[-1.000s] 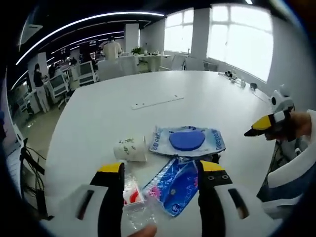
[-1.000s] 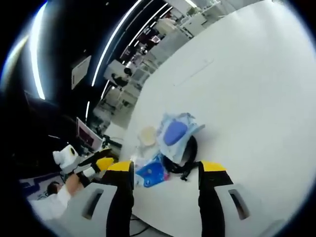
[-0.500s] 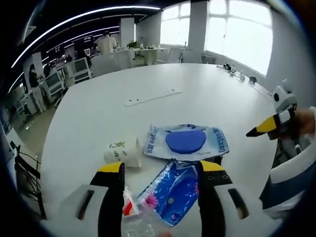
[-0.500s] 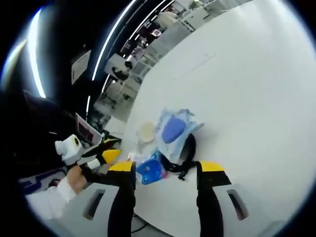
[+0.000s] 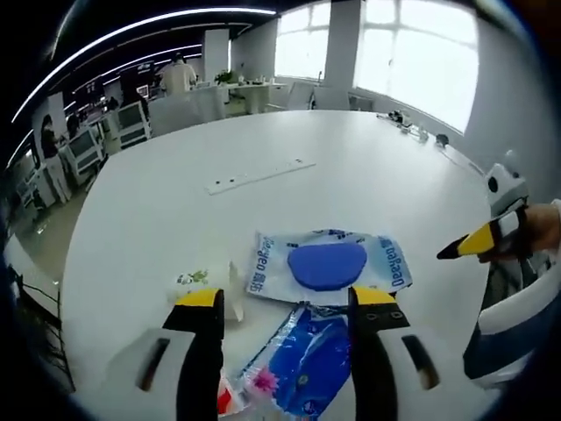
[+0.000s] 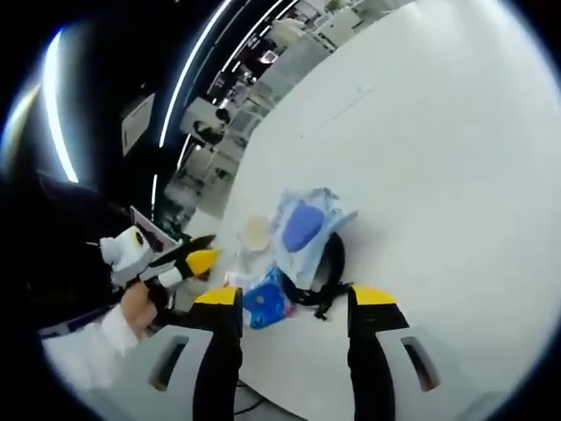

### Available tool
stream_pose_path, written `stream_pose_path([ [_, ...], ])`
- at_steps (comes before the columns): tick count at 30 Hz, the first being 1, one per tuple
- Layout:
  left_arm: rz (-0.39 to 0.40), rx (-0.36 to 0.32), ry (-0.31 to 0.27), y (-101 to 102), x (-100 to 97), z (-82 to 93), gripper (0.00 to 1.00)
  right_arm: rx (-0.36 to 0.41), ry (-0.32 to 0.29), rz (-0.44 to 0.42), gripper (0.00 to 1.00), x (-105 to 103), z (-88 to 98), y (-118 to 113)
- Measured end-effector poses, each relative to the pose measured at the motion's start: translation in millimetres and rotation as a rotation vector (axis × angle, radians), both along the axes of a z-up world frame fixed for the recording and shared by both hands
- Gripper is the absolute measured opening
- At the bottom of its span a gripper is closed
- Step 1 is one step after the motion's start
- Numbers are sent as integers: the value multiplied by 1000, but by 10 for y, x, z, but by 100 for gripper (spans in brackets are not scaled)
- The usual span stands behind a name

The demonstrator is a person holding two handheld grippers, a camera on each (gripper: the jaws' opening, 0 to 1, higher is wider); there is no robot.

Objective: Arrange the tabletop items into an orderly group along one side of the table until the central work area is clear of visible clutter.

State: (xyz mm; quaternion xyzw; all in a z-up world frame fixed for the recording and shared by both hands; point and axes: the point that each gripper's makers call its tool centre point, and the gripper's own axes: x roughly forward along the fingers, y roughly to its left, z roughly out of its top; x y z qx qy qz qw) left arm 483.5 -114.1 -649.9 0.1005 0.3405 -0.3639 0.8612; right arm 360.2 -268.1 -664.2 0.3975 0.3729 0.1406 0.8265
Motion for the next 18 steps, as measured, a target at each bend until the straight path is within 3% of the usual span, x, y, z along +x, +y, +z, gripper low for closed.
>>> stream_pose_path([
  [18, -33, 31, 54, -243, 285, -291, 53, 28, 23, -11, 45, 155, -106, 96],
])
